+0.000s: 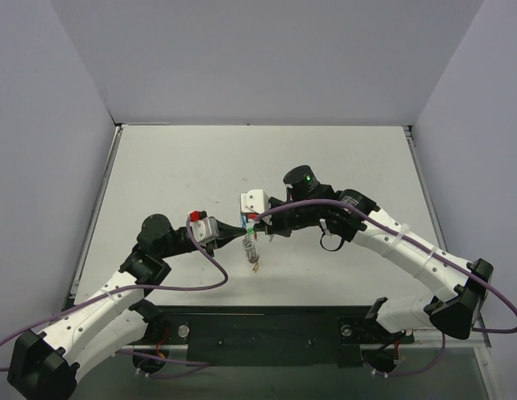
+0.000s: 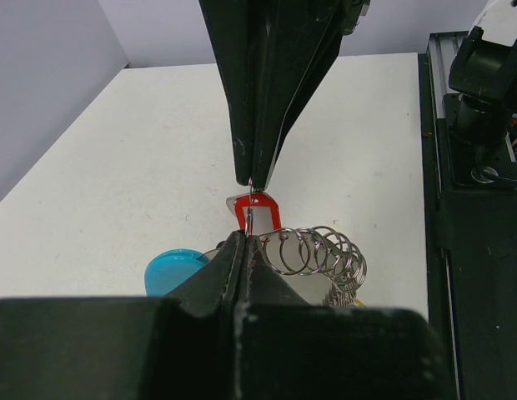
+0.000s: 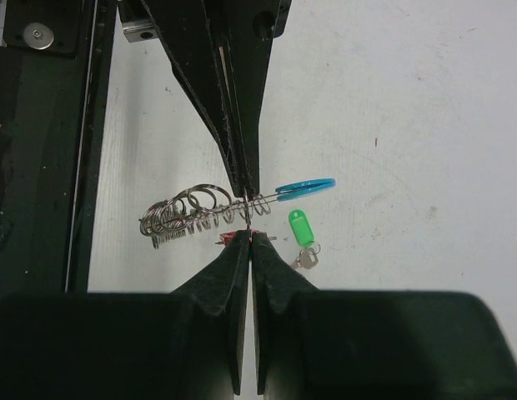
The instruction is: Put the keys on the keyring
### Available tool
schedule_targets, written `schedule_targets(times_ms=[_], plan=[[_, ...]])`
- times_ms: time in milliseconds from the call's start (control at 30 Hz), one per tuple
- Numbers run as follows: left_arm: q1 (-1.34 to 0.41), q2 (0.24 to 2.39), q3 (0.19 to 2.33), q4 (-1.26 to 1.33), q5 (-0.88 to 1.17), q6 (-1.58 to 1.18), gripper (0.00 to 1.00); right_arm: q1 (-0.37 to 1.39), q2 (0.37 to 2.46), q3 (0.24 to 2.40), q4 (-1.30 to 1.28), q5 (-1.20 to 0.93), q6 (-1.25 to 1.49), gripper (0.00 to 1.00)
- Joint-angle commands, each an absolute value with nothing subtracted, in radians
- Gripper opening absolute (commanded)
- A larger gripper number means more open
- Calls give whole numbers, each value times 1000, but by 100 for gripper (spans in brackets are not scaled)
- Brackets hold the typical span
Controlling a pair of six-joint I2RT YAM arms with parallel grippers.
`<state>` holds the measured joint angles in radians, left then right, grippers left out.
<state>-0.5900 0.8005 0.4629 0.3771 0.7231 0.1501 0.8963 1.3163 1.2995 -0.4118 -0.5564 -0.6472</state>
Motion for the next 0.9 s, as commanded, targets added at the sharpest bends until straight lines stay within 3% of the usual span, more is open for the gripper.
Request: schedule_targets(times_ms=[0, 867], plan=[[-584, 796, 505, 423, 736, 153, 0, 891, 1289, 1321, -410, -561, -663, 0], [-584, 796, 499, 453, 750, 132, 0, 910, 1299, 1302, -370, -568, -638, 0]])
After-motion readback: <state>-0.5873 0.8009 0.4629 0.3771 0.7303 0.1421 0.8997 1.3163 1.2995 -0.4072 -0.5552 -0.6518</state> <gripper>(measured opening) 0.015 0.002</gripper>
